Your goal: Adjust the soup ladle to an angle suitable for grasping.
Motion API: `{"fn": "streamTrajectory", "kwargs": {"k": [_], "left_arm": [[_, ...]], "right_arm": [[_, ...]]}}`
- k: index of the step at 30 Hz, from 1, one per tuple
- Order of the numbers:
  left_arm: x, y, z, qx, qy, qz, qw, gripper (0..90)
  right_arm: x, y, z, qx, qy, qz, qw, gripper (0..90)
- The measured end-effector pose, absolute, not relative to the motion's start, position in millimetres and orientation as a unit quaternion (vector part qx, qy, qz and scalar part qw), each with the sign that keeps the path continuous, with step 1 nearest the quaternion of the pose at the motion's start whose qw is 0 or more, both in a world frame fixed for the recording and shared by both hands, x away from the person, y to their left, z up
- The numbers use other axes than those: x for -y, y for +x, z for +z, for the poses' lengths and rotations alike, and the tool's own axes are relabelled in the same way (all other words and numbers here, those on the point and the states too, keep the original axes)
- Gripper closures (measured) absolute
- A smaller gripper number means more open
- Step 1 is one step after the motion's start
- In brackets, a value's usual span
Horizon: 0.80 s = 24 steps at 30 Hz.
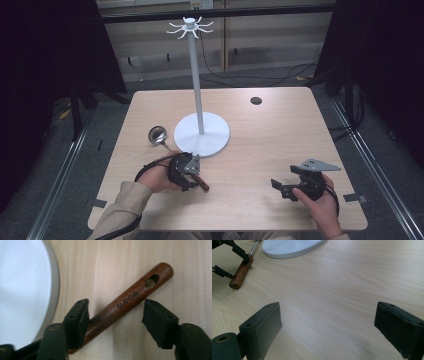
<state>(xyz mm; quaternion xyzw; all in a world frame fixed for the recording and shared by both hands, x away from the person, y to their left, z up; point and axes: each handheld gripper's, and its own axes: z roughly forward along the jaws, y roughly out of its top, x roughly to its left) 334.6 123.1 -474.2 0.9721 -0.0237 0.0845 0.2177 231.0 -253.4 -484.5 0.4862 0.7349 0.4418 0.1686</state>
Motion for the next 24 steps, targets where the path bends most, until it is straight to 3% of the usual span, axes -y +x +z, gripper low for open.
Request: {"fn": "streamTrajectory", "kwargs": {"k": [9, 24], "left_arm": [[-115.6, 332.4, -472.3, 0.008, 0.977, 0.057, 0.207, 61.4], [-98.5, 337.0, -466.6, -0.018, 0.985, 0.038, 0.168, 72.2]], "right_arm": [[253.1, 230.4, -484.0, -0.735, 0.486, 0.441, 0.169, 6.8], [252.1, 230.2, -484.3, -0.736, 0.486, 0.441, 0.168, 6.9]]}}
